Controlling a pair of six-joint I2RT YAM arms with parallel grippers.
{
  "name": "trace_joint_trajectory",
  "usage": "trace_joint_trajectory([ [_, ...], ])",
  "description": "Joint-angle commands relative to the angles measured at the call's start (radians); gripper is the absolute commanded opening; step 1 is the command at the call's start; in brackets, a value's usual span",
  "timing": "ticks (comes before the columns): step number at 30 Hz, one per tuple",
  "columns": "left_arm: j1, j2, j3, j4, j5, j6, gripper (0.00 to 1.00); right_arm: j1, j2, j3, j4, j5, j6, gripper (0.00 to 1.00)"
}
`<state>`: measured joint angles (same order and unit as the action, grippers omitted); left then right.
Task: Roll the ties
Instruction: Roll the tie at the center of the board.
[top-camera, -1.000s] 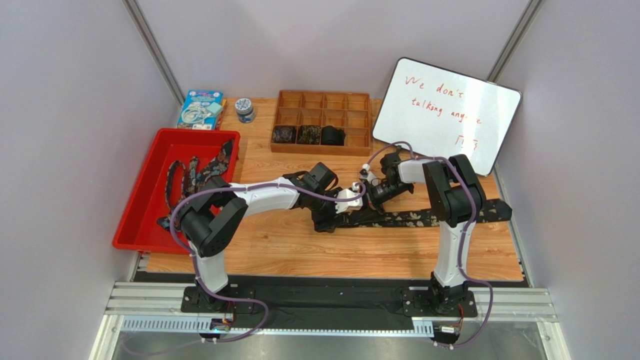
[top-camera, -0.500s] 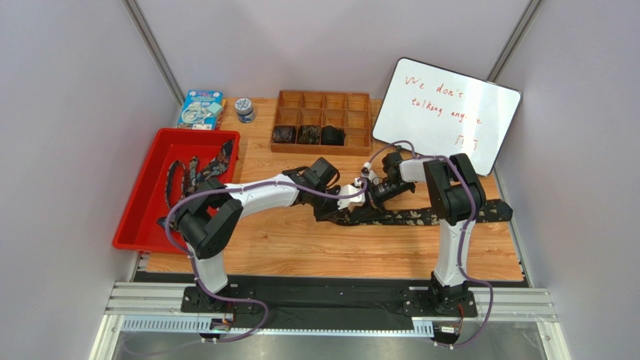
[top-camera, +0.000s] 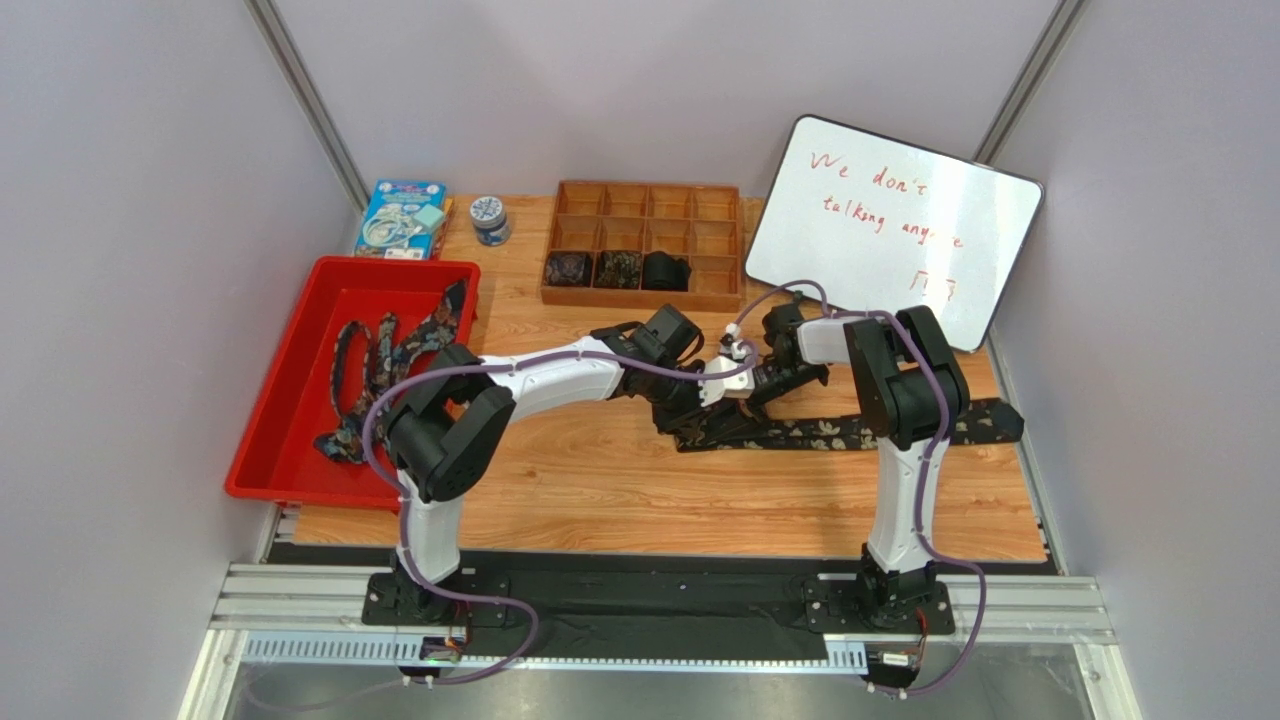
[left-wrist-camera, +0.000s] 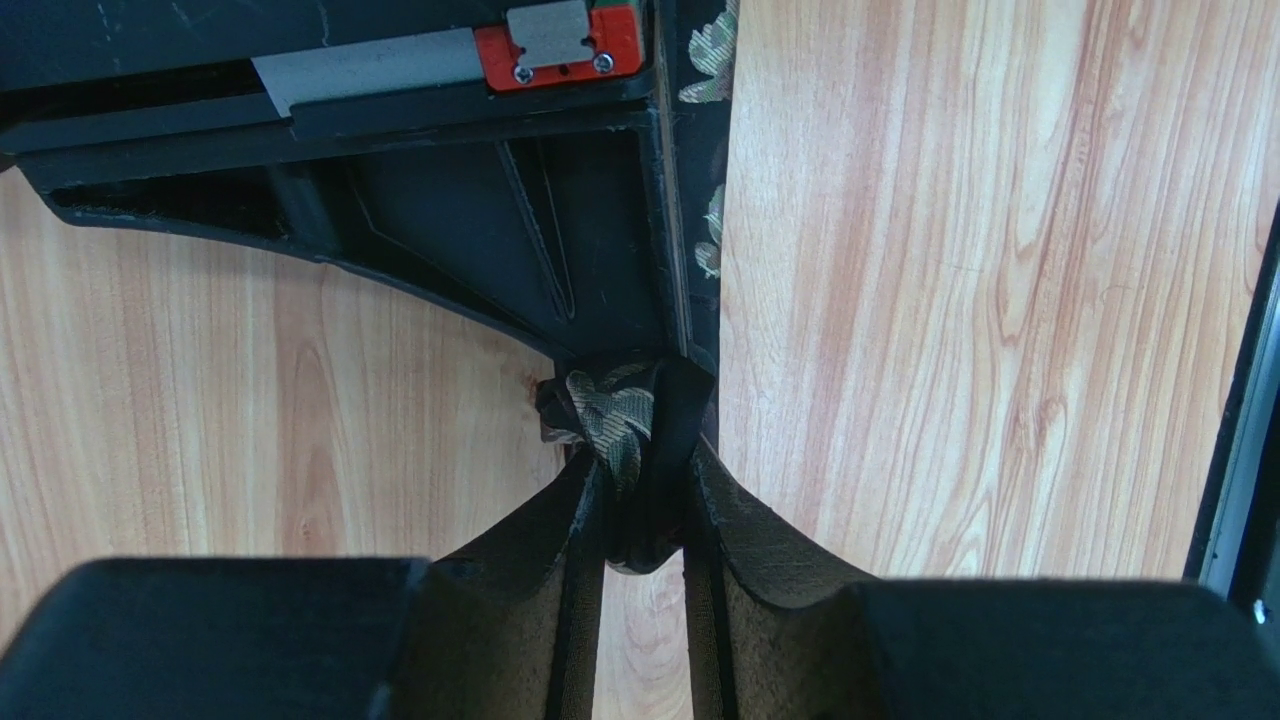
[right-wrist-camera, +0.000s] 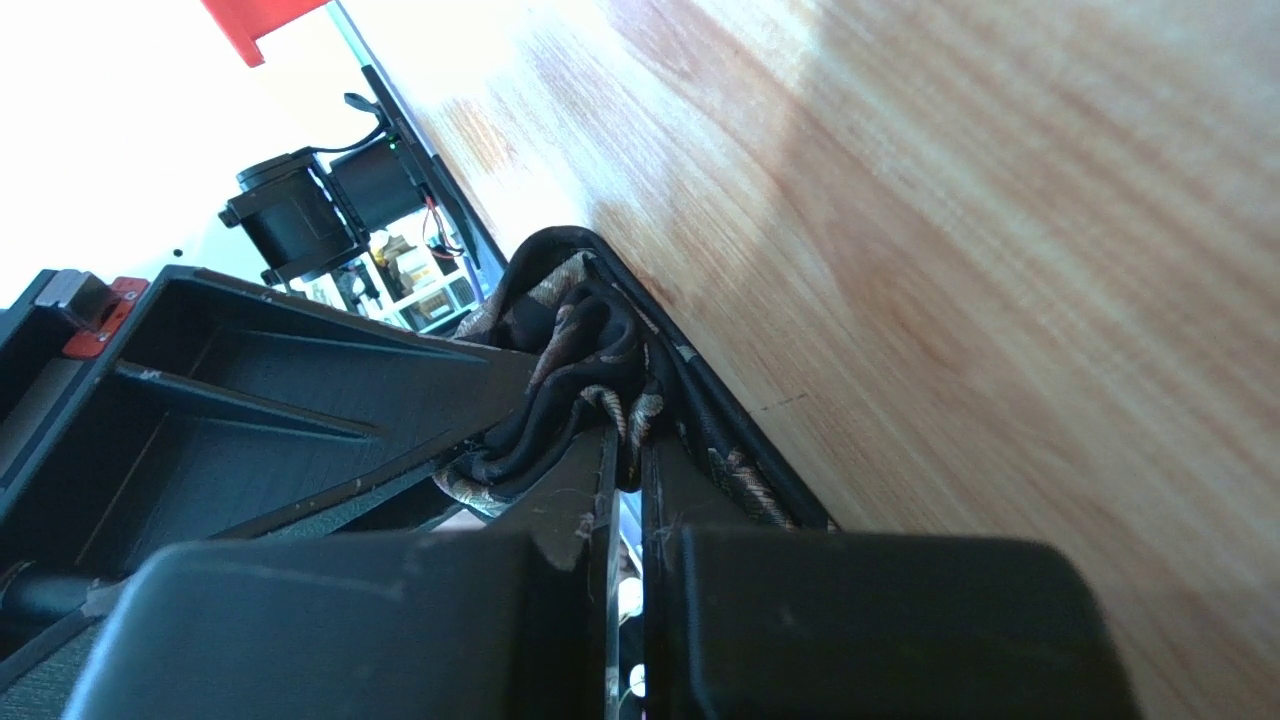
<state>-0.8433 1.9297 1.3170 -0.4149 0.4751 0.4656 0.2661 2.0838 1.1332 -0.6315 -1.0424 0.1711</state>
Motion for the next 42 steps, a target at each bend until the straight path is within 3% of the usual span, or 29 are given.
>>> trace_joint_trajectory([
  [1,-0.027,0.067,-0.016,0.122,0.057,-0.013,0.29,0.021,0.073,-0.033,-0.005,0.085,0.062,0.0],
  [7,-0.033,0.118,-0.047,0.062,-0.013,0.024,0.26,0.016,0.035,-0.018,-0.088,0.061,-0.017,0.02],
  [13,-0.036,0.143,-0.07,0.004,-0.073,0.05,0.23,-0.016,-0.027,-0.004,-0.191,0.007,-0.061,0.26],
  [20,-0.037,0.161,-0.087,-0.016,-0.104,0.065,0.22,-0.103,-0.1,0.026,-0.362,0.001,-0.167,0.38],
  [31,-0.048,0.161,-0.093,-0.009,-0.108,0.067,0.22,-0.102,-0.148,0.057,-0.203,0.041,-0.018,0.5],
  [35,-0.046,0.155,-0.096,-0.01,-0.105,0.071,0.22,-0.065,-0.125,0.063,-0.16,0.122,-0.002,0.46],
  [39,-0.048,0.134,-0.102,-0.016,-0.099,0.079,0.25,-0.051,-0.087,0.051,-0.143,0.209,0.001,0.19],
  [42,-0.046,0.112,-0.107,-0.024,-0.084,0.08,0.28,-0.059,-0.047,0.048,-0.158,0.26,-0.018,0.07],
])
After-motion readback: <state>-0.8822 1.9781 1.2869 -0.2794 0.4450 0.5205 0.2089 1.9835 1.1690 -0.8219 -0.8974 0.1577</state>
